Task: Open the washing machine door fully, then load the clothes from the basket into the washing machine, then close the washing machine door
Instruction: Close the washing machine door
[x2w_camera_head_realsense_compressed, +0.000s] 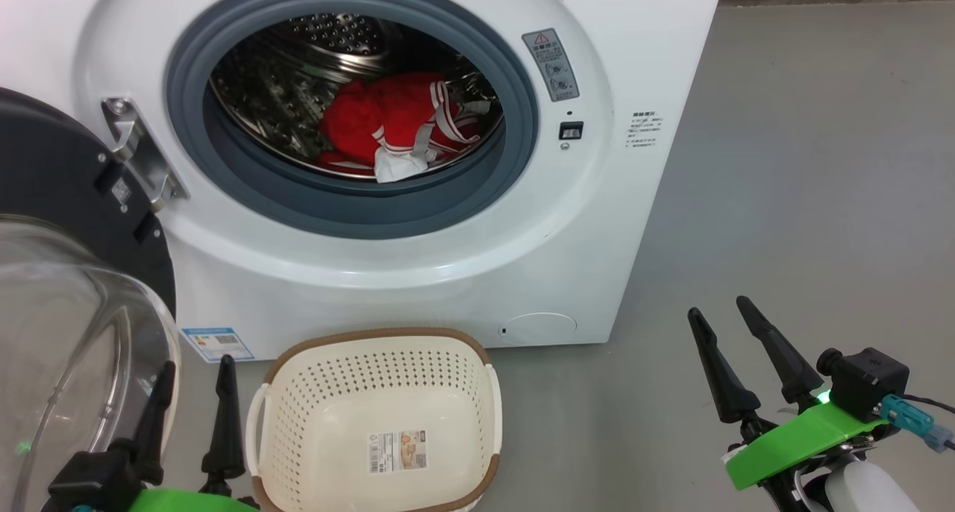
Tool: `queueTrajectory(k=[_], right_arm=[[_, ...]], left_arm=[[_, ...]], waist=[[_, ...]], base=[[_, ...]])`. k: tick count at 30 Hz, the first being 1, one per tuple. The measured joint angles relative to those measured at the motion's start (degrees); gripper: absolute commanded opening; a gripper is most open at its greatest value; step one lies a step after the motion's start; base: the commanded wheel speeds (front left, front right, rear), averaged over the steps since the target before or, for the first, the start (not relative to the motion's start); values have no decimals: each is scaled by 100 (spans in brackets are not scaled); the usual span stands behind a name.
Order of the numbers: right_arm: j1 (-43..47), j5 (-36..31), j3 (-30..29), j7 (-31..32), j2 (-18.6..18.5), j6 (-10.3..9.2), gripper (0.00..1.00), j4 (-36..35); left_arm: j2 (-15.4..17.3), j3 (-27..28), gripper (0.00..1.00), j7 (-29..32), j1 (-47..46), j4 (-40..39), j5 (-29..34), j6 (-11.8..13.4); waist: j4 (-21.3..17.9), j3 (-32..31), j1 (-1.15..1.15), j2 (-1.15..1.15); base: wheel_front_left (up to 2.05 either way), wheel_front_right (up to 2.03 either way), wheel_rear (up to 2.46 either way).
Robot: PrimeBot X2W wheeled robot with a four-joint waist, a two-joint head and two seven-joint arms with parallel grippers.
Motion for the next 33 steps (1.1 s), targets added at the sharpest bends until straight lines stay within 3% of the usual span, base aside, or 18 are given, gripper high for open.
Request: queueTrajectory(k=[8, 24, 33], right_arm=[[-1, 0, -11, 0, 8, 0, 100, 0], [-1, 0, -32, 0, 8, 0, 100, 4], [-1, 1, -31, 0, 8, 0, 100, 4]], left_arm=[[-57, 42, 100, 0, -1, 3, 82, -19], [-134, 119, 100, 0, 14, 19, 114, -100], [-174, 146, 100, 0, 16, 69, 115, -138]], waist=[[-10, -17, 0, 0], [-7, -57, 0, 0], [-5, -107, 0, 0]], base=[[-46, 46, 0], [-161, 161, 0], [-55, 55, 0]])
